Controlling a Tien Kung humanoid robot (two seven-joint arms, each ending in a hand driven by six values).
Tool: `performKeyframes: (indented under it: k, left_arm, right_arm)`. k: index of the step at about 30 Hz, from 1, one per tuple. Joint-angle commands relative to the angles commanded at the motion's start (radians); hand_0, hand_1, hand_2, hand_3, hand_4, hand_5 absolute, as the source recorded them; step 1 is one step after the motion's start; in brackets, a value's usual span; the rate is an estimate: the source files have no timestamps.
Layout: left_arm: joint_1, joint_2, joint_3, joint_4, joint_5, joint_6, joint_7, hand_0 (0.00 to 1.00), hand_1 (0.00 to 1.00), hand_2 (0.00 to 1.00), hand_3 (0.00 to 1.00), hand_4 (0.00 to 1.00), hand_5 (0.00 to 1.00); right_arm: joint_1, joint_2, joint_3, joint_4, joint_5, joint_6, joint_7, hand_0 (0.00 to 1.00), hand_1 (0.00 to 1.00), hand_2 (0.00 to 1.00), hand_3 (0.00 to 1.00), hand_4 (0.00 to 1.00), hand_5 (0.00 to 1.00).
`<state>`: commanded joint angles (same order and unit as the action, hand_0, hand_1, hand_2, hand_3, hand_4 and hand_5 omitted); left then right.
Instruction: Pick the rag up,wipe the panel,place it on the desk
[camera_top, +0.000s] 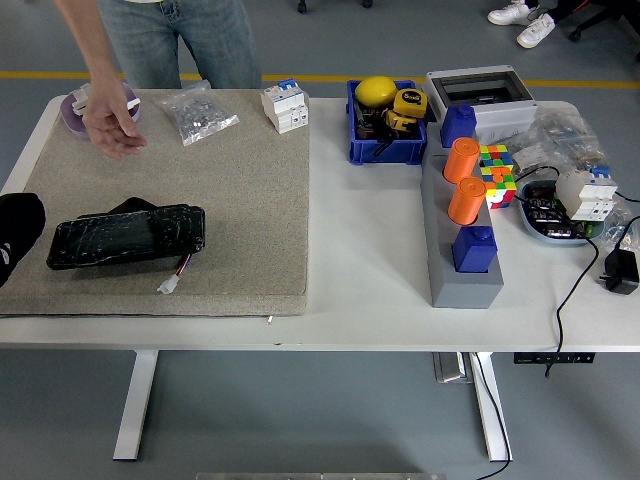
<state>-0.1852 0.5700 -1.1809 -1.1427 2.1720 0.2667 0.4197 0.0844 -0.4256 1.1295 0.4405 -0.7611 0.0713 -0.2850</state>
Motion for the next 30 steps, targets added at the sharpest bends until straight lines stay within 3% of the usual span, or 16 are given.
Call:
performKeyframes:
  k: [5, 6, 11, 12, 17, 18, 23, 24, 29, 30]
  left_arm:
    - [-0.054, -0.011, 0.044, 0.081, -0.044, 0.042, -0.053, 0.268, 0.216, 0.472, 0.454, 0.123, 0.002]
    - [-0.068, -0.016, 0.052, 0.101, -0.054, 0.053, -0.068, 0.318, 0.312, 0.473, 0.458, 0.105, 0.002]
    - [-0.118, -0.032, 0.072, 0.174, -0.093, 0.082, -0.118, 0.318, 0.312, 0.473, 0.458, 0.105, 0.002]
    - [-0.124, -0.034, 0.075, 0.184, -0.099, 0.079, -0.12, 0.37, 0.467, 0.522, 0.513, 0.246, 0.002]
    - [-0.138, -0.038, 0.084, 0.204, -0.116, 0.048, -0.117, 0.37, 0.467, 0.522, 0.513, 0.246, 0.002]
    - [-0.139, -0.038, 0.087, 0.207, -0.121, 0.043, -0.119, 0.443, 0.61, 0.595, 0.55, 0.534, 0.002]
    - [-0.146, -0.036, 0.101, 0.218, -0.131, 0.018, -0.116, 0.443, 0.61, 0.595, 0.55, 0.534, 0.002]
    - [-0.148, -0.036, 0.102, 0.219, -0.134, 0.015, -0.119, 0.521, 0.761, 0.711, 0.597, 0.663, 0.002]
    - [-0.152, -0.036, 0.105, 0.22, -0.136, 0.011, -0.123, 0.521, 0.761, 0.711, 0.597, 0.663, 0.002]
    - [-0.152, -0.036, 0.104, 0.221, -0.135, 0.009, -0.121, 0.567, 0.792, 0.769, 0.618, 0.707, 0.002]
  right_arm:
    - [0.006, 0.002, -0.004, 0.001, 0.001, 0.0, 0.0, 0.785, 0.547, 0.692, 0.711, 0.998, 0.721]
    - [0.007, 0.002, -0.005, 0.001, 0.001, -0.001, -0.001, 0.786, 0.546, 0.692, 0.711, 0.998, 0.722]
    - [0.01, 0.004, -0.007, 0.005, -0.001, -0.003, -0.001, 0.786, 0.546, 0.692, 0.711, 0.998, 0.722]
    - [0.011, 0.004, -0.006, 0.006, -0.001, -0.003, -0.002, 0.786, 0.546, 0.692, 0.711, 0.998, 0.721]
    - [0.011, 0.005, -0.003, 0.009, -0.004, -0.004, -0.002, 0.786, 0.546, 0.692, 0.711, 0.998, 0.721]
    - [0.011, 0.005, -0.003, 0.009, -0.004, -0.005, -0.002, 0.785, 0.547, 0.692, 0.711, 0.998, 0.72]
    - [0.011, 0.006, -0.004, 0.009, -0.004, -0.004, -0.001, 0.785, 0.547, 0.692, 0.711, 0.998, 0.72]
    - [0.011, 0.006, -0.004, 0.009, -0.003, -0.005, -0.002, 0.786, 0.546, 0.692, 0.711, 0.998, 0.72]
    - [0.013, 0.006, -0.004, 0.01, -0.005, -0.005, -0.001, 0.786, 0.546, 0.692, 0.711, 0.998, 0.72]
    - [0.013, 0.006, -0.003, 0.01, -0.005, -0.005, -0.001, 0.786, 0.543, 0.692, 0.711, 0.998, 0.719]
